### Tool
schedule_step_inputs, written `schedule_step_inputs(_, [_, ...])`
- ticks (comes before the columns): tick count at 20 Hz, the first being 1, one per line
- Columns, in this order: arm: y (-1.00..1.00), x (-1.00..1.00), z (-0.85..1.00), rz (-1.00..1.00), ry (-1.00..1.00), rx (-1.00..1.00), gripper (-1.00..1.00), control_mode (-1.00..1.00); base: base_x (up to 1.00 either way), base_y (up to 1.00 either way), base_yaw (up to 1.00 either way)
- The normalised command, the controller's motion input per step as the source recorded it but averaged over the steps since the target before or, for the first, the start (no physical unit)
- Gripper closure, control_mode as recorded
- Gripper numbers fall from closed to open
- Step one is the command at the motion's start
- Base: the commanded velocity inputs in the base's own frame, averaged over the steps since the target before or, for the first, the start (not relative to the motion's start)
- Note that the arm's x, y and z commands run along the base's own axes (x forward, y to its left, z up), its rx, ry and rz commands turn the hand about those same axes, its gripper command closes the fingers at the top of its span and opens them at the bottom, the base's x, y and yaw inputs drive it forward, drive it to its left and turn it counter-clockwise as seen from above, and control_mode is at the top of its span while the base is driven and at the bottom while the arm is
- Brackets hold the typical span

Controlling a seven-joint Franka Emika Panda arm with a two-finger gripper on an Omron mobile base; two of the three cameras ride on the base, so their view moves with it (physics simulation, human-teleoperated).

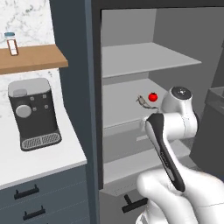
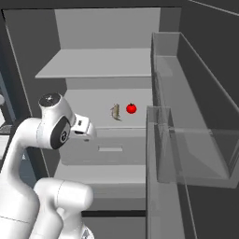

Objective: Place one tomato and one fish in each tupperware on the nearby counter, to pack two identical lunches.

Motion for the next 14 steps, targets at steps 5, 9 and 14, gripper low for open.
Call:
schedule_step_inputs(5, [-0.18,0.74,0.07,0.0,-0.26,-0.03,-1.0,-1.0,0.0,0.0,0.0])
schedule_step_inputs(9, [-0.58,0.88,0.01,0.0,-0.37,0.04,-1.0,-1.0,0.0,0.0,0.0])
schedule_step_inputs(14, [-0.18,0.31,0.32,0.0,-0.24,0.03,-1.0,-1.0,0.0,0.0,0.0])
